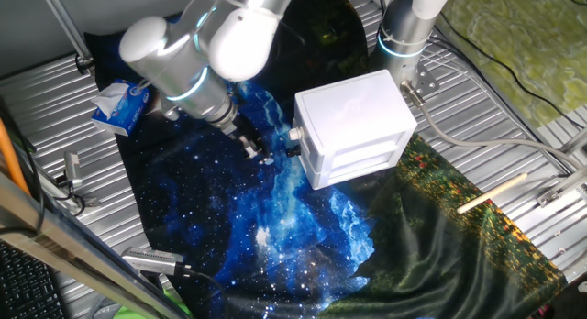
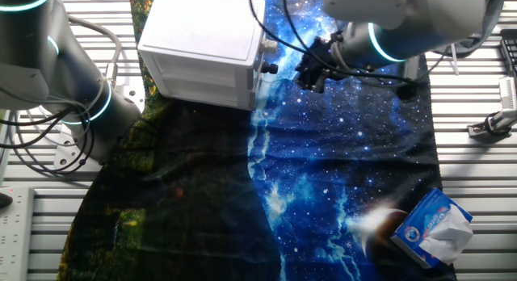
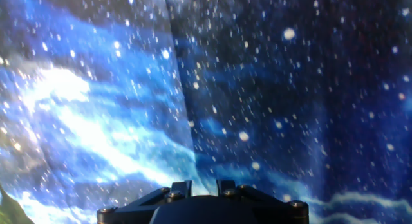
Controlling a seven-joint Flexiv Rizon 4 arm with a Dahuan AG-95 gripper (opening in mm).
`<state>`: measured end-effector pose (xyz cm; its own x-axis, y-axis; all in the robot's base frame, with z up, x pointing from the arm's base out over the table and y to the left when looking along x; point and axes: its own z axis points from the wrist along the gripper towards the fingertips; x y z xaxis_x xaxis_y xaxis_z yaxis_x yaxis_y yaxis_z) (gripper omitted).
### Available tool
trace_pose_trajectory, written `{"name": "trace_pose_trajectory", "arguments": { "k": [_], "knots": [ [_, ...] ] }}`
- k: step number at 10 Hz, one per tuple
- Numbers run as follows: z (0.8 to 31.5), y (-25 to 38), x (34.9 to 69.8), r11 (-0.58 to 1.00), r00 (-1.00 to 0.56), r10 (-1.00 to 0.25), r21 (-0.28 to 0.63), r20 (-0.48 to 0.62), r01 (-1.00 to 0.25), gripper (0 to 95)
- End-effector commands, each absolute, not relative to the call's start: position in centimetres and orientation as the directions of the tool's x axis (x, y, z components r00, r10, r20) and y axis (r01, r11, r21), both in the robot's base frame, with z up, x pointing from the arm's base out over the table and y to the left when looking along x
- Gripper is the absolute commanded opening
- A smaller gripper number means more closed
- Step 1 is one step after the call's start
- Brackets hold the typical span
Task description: Grasp the handle and open the drawer
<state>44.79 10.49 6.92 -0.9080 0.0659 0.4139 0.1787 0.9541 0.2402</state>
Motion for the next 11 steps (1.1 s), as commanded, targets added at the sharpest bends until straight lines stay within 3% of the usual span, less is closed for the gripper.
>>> {"name": "trace_pose_trajectory", "arguments": {
  "k": [1, 11],
  "knots": [
    [6.9, 10.9, 44.4, 0.954, -0.906, 0.070, 0.237, 0.416, 0.182, 38.0],
    [6.3, 11.5, 41.6, 0.958, -0.907, 0.077, 0.223, 0.414, 0.183, 38.0]
  ]
}}
